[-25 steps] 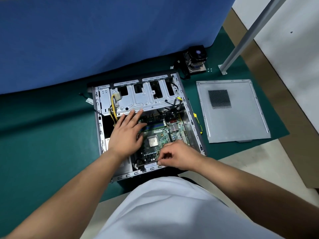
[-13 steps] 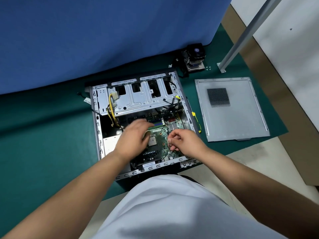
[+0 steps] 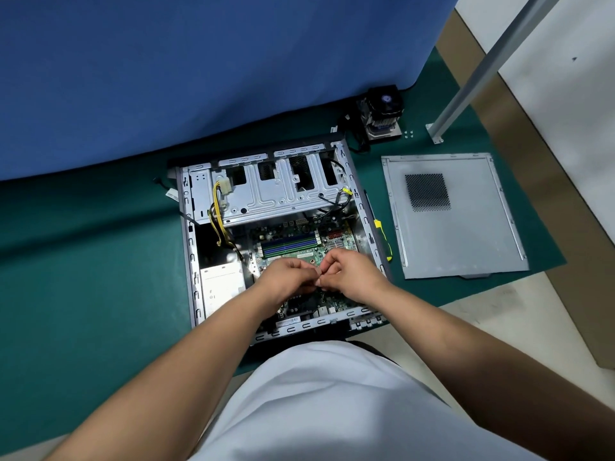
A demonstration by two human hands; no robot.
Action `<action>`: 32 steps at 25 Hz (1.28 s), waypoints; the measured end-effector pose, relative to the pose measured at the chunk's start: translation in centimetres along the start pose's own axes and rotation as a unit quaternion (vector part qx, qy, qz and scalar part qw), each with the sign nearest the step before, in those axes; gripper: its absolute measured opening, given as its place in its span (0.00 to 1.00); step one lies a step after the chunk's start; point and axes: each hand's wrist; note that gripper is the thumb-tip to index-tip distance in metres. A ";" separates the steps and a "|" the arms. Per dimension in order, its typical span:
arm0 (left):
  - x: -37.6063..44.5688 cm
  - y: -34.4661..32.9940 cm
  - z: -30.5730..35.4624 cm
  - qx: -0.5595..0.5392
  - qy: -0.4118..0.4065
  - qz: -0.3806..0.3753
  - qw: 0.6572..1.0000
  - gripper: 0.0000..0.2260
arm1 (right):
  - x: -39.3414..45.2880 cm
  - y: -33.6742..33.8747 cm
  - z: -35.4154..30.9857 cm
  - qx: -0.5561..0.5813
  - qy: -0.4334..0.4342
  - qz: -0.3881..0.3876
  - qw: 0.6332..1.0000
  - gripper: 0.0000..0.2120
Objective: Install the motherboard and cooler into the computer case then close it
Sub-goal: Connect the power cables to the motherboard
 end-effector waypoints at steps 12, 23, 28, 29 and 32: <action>0.3 -0.5 -1.0 0.000 0.011 0.034 0.999 0.04 | -0.2 0.2 0.3 0.001 0.003 -0.032 0.999 0.16; 0.7 -0.7 -1.1 -0.009 0.025 0.070 0.997 0.02 | -0.1 -0.2 0.4 -0.069 0.045 0.009 0.997 0.07; 0.6 -0.5 -1.1 -0.008 0.036 0.065 0.997 0.04 | 0.1 -0.5 0.6 -0.139 0.089 0.034 0.986 0.05; 0.6 -0.5 -1.1 -0.006 0.037 0.061 0.997 0.05 | 0.1 -0.4 0.6 -0.153 0.097 0.034 0.983 0.05; 0.5 -0.4 -1.1 -0.005 0.040 0.048 0.998 0.06 | 0.2 -0.2 0.7 -0.183 0.129 0.032 0.974 0.05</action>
Point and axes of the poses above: each hand's wrist, its own x-axis towards the middle knuckle, its own y-axis out of the back of the hand, z = x × y, and after that the axes turned 11 degrees about -x, right-handed
